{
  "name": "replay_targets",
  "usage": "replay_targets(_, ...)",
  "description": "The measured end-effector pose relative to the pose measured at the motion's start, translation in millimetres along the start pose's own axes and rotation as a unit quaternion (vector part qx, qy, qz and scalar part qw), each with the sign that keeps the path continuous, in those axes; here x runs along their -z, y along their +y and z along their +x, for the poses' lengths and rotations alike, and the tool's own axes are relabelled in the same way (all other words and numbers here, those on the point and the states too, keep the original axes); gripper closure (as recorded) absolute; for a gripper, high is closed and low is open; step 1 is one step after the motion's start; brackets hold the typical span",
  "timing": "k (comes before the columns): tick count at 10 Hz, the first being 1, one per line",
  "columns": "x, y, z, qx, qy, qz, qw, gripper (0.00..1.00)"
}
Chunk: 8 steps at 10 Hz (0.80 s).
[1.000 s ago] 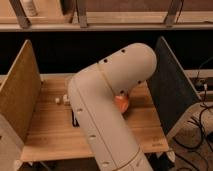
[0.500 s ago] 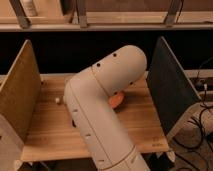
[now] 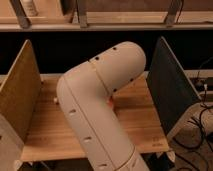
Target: Drag the ceramic bowl in a circle
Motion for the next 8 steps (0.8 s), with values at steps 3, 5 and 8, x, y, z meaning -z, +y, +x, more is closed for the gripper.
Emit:
replay_targets(3,13,21,-46,-0.024,-0.025,-0.016,0.9993,1.0)
replay_targets(5,18,48,-70,-0.058,-0.044,-0.038,0.9966,1.0)
replay_targets(8,13,88,-80,-0.092,-0.069,-0.061,0.9915,1.0)
